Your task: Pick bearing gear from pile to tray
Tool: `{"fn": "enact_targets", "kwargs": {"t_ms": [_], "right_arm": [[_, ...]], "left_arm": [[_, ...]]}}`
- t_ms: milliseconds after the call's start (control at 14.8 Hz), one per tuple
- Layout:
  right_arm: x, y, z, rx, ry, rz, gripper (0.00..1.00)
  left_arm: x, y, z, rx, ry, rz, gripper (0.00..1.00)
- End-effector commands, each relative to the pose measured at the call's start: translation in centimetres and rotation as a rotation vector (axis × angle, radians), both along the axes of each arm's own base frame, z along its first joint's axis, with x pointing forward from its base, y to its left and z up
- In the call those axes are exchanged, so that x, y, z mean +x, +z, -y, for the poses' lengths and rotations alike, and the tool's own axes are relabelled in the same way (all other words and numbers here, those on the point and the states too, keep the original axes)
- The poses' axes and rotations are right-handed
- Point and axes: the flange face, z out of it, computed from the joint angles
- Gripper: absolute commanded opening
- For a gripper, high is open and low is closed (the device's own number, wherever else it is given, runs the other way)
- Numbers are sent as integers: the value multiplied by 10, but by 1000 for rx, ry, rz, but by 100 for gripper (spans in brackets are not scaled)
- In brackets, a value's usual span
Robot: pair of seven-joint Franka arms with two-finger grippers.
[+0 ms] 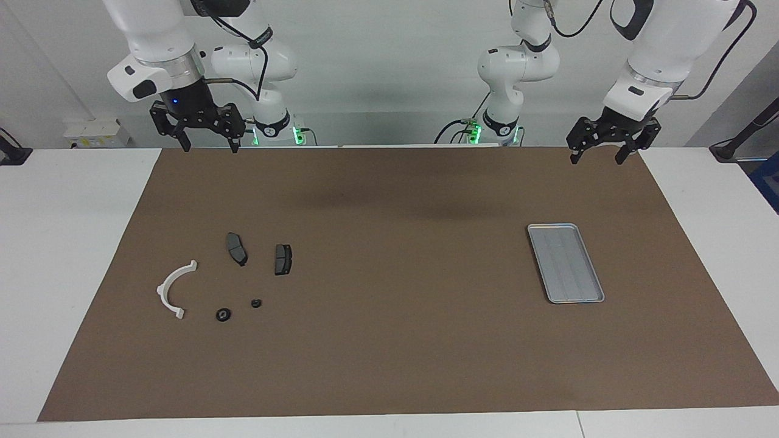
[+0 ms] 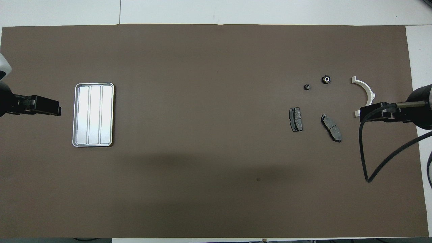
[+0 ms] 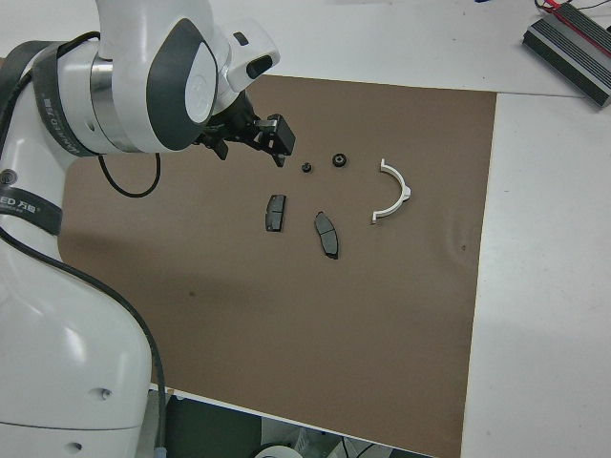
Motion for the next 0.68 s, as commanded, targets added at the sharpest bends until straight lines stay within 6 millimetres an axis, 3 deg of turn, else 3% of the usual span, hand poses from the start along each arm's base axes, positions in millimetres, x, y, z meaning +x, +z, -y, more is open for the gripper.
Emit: {"fn": "enact_targets", "kwargs": {"t_ms": [0,608], "right_arm": [[-2,4,0,4,10,19,100],[-7,11,3,6,15,26,100]], "left_arm": [[-9,3,0,-11,7,6,100],[-9,3,0,-11,7,6,100]]}}
